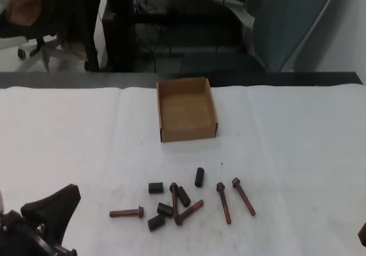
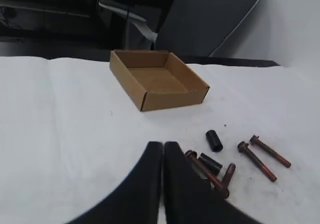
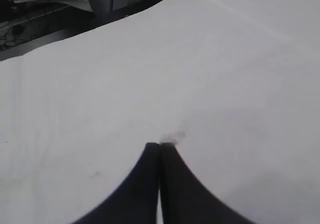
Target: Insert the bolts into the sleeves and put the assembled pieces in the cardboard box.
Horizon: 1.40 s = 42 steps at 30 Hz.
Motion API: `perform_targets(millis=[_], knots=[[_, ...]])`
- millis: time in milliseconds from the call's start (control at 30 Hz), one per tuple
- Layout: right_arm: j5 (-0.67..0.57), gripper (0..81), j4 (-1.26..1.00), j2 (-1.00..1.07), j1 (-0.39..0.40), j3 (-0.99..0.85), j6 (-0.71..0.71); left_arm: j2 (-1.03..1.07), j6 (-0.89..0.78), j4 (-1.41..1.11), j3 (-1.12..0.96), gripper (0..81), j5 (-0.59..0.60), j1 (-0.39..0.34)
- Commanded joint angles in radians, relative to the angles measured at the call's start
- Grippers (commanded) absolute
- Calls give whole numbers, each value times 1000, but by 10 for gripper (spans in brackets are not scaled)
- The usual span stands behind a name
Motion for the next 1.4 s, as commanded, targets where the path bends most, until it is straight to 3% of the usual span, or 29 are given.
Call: perform_targets(millis=[0, 167, 333, 500, 633, 1000, 1367], knots=[[-54, 6, -14, -2, -4, -10, 28, 3, -13, -39, -10, 17, -12, -5], [-272, 6, -14, -2, -4, -10, 17, 3, -14, -39, -10, 17, -3, -5], [-482, 6, -48, -2, -4, -10, -145, 3, -14, -54, -10, 17, -3, -5], [-661, 6, -51, 0, -4, -10, -212, 3, -14, -42, -10, 17, -3, -8], [-707, 6, -43, 2, -2, -10, -214, 5, 63, 40, -10, 17, -6, -8], [-848, 6, -77, 2, -2, -10, -219, 5, 30, 56, -10, 17, -3, -8], [-850, 6, -100, 2, -2, -10, -151, 5, 30, 56, -10, 17, 20, -8]])
